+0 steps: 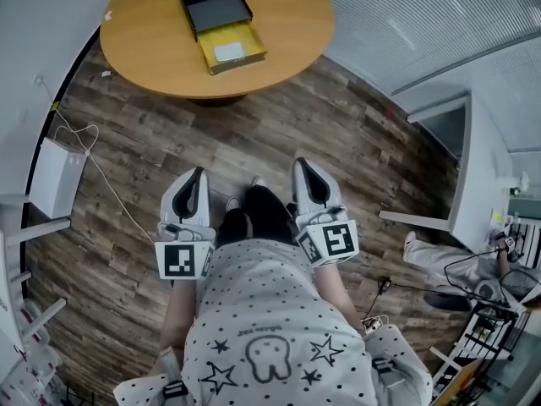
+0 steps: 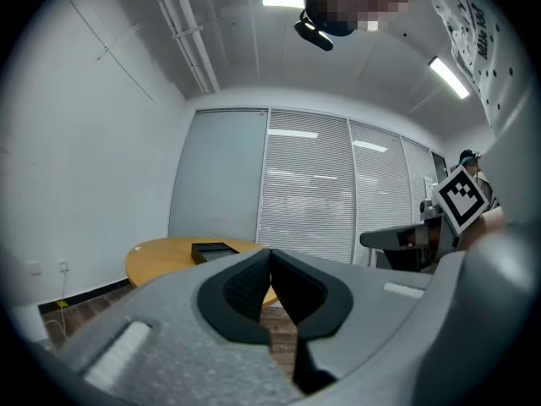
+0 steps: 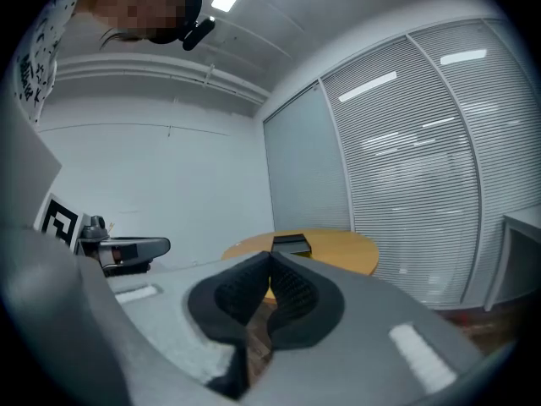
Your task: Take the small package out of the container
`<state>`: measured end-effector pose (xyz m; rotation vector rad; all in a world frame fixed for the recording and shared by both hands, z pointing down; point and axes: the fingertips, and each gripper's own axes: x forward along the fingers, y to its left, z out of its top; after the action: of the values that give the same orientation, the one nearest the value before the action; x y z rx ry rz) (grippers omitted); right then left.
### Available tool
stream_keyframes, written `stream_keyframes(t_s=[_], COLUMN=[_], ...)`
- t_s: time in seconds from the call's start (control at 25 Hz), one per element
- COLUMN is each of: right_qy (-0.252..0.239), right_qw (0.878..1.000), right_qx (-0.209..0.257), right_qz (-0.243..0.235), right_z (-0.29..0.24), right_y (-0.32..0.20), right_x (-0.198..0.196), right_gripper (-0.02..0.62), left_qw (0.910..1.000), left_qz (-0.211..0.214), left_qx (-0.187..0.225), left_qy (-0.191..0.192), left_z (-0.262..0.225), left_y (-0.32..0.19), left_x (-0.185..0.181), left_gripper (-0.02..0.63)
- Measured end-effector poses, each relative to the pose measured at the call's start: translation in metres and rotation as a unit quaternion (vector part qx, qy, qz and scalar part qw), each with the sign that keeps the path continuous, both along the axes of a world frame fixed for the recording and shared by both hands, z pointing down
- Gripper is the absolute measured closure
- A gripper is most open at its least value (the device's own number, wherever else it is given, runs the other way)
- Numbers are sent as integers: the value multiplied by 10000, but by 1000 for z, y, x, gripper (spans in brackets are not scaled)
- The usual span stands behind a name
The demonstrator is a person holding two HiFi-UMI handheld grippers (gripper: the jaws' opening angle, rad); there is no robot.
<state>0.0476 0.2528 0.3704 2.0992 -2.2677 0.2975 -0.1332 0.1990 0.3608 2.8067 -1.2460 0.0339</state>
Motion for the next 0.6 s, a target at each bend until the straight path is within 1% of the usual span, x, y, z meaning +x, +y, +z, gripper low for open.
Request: stream_keyframes(t_s=[0.16,0.32,0.48,0.6], right_qy=[-19,-74,-185,-232], right_qw=[9999,9998,9994,9992], right_qx=[-55,-140,-204,-216], right_qz=[-98,-150,-190,-255], right_z=[2,9,16,16], right_y=[-9,-22,-37,-51], right_x=[0,6,18,32], right_gripper=[591,591,591,591], left_qw=[9999,9998,9995,9993], left_qz=[-78,-165,-265,-319], left_qx=[-62,-60,-110,-143], left_qy=[17,-58,-98,-111], left_z=[-2,2,7,7], left_y=[-6,-18,-31,-43], left_x=[4,5,11,23], left_gripper=[597,597,597,597])
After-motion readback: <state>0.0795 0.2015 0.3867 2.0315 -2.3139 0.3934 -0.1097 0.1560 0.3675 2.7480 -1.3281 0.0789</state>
